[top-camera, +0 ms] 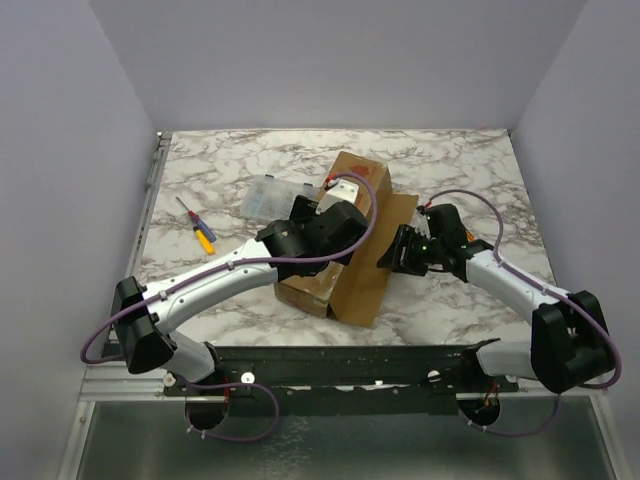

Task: Unpack the express box

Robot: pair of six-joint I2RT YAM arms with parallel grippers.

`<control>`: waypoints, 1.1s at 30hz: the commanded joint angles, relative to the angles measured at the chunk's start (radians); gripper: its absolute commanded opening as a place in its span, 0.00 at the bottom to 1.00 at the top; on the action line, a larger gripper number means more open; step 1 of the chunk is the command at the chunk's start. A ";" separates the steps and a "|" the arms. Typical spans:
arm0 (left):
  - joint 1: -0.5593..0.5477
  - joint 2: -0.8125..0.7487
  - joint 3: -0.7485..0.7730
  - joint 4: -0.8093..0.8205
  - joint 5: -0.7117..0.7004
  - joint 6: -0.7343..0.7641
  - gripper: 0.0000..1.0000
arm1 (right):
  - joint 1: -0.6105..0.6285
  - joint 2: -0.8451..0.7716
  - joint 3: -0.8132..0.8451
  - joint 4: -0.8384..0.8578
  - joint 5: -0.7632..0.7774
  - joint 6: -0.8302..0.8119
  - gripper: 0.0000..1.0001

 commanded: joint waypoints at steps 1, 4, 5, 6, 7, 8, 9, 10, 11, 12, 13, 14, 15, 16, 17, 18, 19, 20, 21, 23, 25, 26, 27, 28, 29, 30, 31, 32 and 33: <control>-0.020 0.025 0.052 0.021 0.026 0.013 0.99 | 0.043 0.018 -0.030 0.062 0.057 0.020 0.51; -0.024 0.018 0.058 0.032 0.027 0.017 0.99 | 0.044 -0.031 -0.013 0.012 0.148 -0.005 0.36; -0.024 0.011 0.059 0.036 0.028 0.018 0.99 | 0.044 -0.052 -0.004 -0.006 0.174 -0.018 0.30; -0.024 0.004 0.057 0.042 0.028 0.020 0.99 | 0.044 -0.071 0.008 -0.032 0.194 -0.032 0.22; -0.024 -0.005 0.054 0.049 0.027 0.022 0.99 | 0.044 -0.088 0.023 -0.059 0.212 -0.043 0.14; -0.024 -0.013 0.051 0.055 0.028 0.022 0.99 | 0.043 -0.101 0.041 -0.092 0.227 -0.057 0.07; -0.024 -0.021 0.048 0.062 0.030 0.022 0.99 | 0.044 -0.113 0.063 -0.127 0.236 -0.071 0.03; -0.024 -0.031 0.044 0.070 0.035 0.022 0.99 | 0.044 -0.121 0.085 -0.162 0.243 -0.081 0.01; -0.023 -0.037 0.041 0.077 0.047 0.022 0.99 | 0.044 -0.128 0.109 -0.196 0.242 -0.093 0.00; -0.024 -0.045 0.041 0.083 0.060 0.020 0.99 | 0.044 -0.132 0.131 -0.228 0.228 -0.108 0.00; -0.024 -0.049 0.044 0.087 0.073 0.020 0.99 | 0.042 -0.136 0.160 -0.265 0.213 -0.123 0.00; -0.024 -0.053 0.050 0.090 0.090 0.021 0.99 | 0.044 -0.141 0.190 -0.303 0.198 -0.135 0.00; -0.023 -0.057 0.055 0.093 0.105 0.022 0.99 | 0.044 -0.152 0.214 -0.333 0.186 -0.144 0.00; -0.024 -0.062 0.057 0.096 0.113 0.022 0.99 | 0.043 -0.167 0.233 -0.357 0.178 -0.148 0.00; -0.024 -0.067 0.058 0.102 0.119 0.023 0.99 | 0.043 -0.185 0.245 -0.367 0.177 -0.151 0.00; -0.023 -0.073 0.057 0.108 0.121 0.023 0.99 | 0.043 -0.209 0.246 -0.368 0.178 -0.152 0.00; -0.024 -0.077 0.054 0.111 0.122 0.025 0.99 | 0.042 -0.231 0.236 -0.358 0.194 -0.140 0.00; -0.024 -0.079 0.052 0.115 0.123 0.024 0.99 | 0.043 -0.248 0.215 -0.340 0.217 -0.129 0.06; -0.024 -0.080 0.048 0.118 0.126 0.023 0.99 | 0.043 -0.259 0.188 -0.319 0.245 -0.109 0.20; -0.024 -0.086 0.034 0.127 0.138 0.016 0.99 | 0.043 -0.266 0.115 -0.250 0.292 -0.065 0.45; -0.023 -0.096 0.019 0.134 0.155 0.003 0.99 | 0.043 -0.250 0.036 -0.161 0.289 -0.012 0.60; -0.024 -0.101 0.011 0.138 0.164 -0.005 0.99 | 0.043 -0.238 0.003 -0.111 0.275 0.007 0.66; -0.023 -0.110 0.001 0.142 0.176 -0.011 0.99 | 0.043 -0.217 -0.018 -0.072 0.259 0.028 0.70; -0.024 -0.120 -0.012 0.147 0.187 -0.016 0.99 | 0.043 -0.191 -0.034 -0.035 0.239 0.045 0.73; -0.024 -0.130 -0.026 0.153 0.196 -0.021 0.99 | 0.043 -0.166 -0.049 0.014 0.220 0.062 0.75; -0.024 -0.138 -0.035 0.156 0.200 -0.028 0.99 | 0.043 -0.139 -0.061 0.049 0.202 0.081 0.76; -0.024 -0.145 -0.039 0.158 0.204 -0.034 0.99 | 0.043 -0.096 -0.069 0.075 0.184 0.104 0.78; -0.024 -0.153 -0.043 0.159 0.207 -0.041 0.99 | 0.043 -0.063 -0.068 0.089 0.164 0.118 0.79; -0.024 -0.160 -0.048 0.162 0.209 -0.047 0.99 | 0.043 -0.024 -0.061 0.096 0.134 0.132 0.78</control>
